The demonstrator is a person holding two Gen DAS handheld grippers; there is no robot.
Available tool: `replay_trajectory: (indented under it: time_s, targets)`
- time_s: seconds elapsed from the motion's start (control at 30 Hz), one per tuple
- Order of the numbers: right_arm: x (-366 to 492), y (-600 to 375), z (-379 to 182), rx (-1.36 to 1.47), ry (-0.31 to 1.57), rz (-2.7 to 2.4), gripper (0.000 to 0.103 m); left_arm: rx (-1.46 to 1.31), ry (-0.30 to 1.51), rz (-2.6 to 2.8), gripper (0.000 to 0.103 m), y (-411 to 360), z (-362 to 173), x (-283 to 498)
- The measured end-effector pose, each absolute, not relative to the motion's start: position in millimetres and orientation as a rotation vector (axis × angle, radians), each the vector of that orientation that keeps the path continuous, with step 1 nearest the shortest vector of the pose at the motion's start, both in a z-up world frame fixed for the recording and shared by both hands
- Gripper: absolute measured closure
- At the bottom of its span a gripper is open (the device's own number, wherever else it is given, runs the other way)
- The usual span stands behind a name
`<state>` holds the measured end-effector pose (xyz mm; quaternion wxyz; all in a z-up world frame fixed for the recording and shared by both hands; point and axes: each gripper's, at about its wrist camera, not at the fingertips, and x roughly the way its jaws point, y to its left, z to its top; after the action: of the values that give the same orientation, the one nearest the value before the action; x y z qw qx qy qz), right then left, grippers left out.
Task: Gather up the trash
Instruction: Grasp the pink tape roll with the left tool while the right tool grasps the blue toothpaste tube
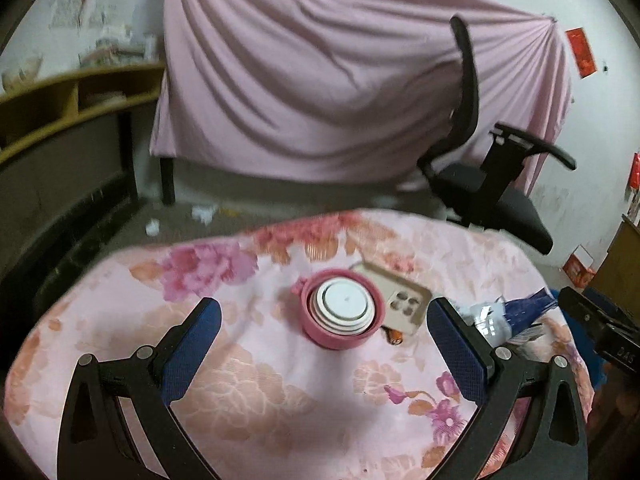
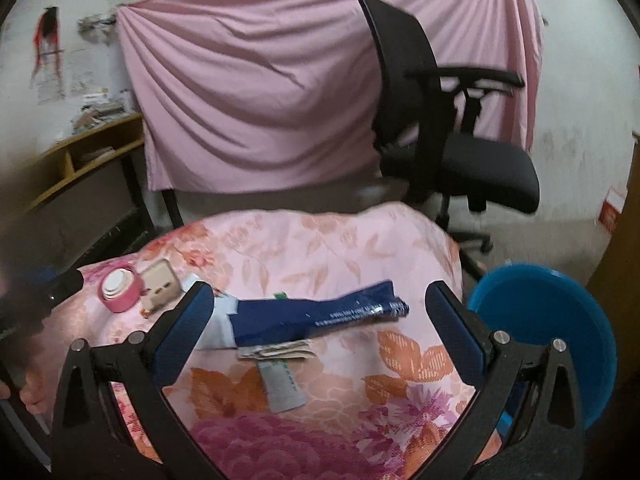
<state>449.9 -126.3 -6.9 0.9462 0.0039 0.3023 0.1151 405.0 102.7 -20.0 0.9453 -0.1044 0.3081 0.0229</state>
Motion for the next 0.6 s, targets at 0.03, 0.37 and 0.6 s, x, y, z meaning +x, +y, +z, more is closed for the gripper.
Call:
replay_trajectory:
  time_s: [0.03,0.37,0.6]
  targets:
    - [455,-128,-9,0.008,0.637,0.227,0.0,-0.224,0.658,0.052,0.002,104,-24,413]
    - [497,-145,-22,0.027,0.755,0.165,0.0,-0.208,0.764,-0.017,0.003,101,-41,446]
    - [505,-150,-35,0.065,0.827,0.191,0.0,-0.245,0.759,-0.036,0.013,108,-42,445]
